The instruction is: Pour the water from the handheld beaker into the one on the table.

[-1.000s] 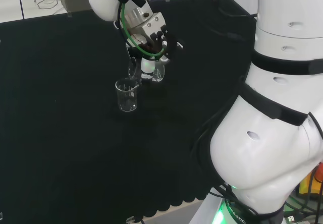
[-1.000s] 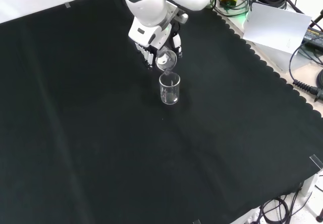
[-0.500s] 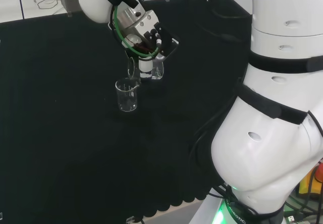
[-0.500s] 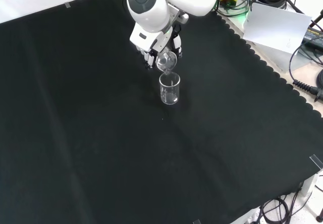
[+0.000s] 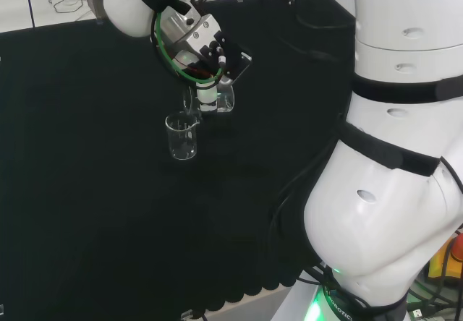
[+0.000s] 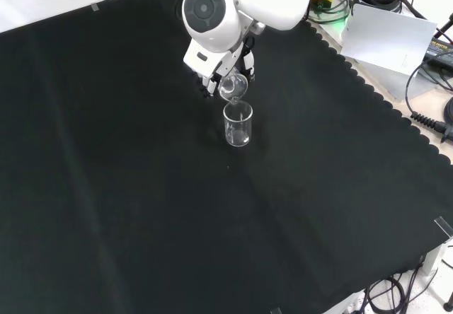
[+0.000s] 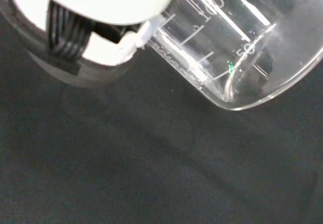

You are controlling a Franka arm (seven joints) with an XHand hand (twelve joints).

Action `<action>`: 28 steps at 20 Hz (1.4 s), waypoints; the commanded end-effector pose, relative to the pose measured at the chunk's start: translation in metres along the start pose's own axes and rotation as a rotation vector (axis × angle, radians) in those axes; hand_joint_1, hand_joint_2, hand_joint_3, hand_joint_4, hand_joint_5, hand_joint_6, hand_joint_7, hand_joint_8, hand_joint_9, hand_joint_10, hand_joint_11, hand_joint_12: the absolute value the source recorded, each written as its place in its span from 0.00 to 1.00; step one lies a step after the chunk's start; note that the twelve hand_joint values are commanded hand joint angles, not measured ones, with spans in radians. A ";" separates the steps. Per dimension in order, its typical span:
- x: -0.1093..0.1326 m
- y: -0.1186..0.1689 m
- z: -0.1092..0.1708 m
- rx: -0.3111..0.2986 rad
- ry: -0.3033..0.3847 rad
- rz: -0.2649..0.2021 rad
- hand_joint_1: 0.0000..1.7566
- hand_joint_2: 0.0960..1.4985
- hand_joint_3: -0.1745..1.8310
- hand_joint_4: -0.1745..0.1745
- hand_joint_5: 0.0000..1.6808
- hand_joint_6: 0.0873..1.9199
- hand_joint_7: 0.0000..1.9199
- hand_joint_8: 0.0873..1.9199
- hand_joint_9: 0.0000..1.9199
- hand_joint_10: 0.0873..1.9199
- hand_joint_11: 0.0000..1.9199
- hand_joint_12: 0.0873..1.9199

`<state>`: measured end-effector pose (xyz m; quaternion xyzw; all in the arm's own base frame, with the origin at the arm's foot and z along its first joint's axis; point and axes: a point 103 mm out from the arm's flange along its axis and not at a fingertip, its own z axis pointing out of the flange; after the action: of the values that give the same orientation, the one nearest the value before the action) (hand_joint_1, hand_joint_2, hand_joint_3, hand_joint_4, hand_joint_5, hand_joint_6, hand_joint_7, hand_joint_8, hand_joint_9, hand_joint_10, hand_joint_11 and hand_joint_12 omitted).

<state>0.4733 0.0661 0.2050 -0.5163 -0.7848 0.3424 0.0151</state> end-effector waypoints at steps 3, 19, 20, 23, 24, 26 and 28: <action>0.003 0.001 -0.004 0.029 -0.020 0.004 0.75 0.40 0.36 0.00 0.85 0.11 0.80 0.04 0.91 0.00 0.70 0.34; 0.010 0.005 -0.007 0.087 -0.063 0.019 0.75 0.40 0.36 0.00 0.85 0.12 0.80 0.04 0.91 0.00 0.70 0.34; 0.011 0.005 -0.008 0.087 -0.066 0.020 0.75 0.40 0.36 0.00 0.85 0.12 0.80 0.05 0.91 0.00 0.70 0.34; 0.012 0.005 -0.010 0.085 -0.073 0.020 0.75 0.40 0.36 0.00 0.85 0.12 0.80 0.05 0.91 0.00 0.70 0.34; 0.012 0.004 -0.011 0.085 -0.079 0.019 0.75 0.40 0.36 0.00 0.85 0.12 0.80 0.05 0.91 0.00 0.70 0.34; 0.013 0.003 -0.012 0.084 -0.091 0.019 0.75 0.40 0.36 0.00 0.85 0.12 0.79 0.05 0.91 0.00 0.70 0.33; 0.015 0.003 -0.013 0.088 -0.103 0.019 0.75 0.40 0.36 0.00 0.85 0.12 0.79 0.05 0.91 0.00 0.70 0.33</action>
<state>0.4751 0.0833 0.2074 -0.5075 -0.7648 0.3968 0.0000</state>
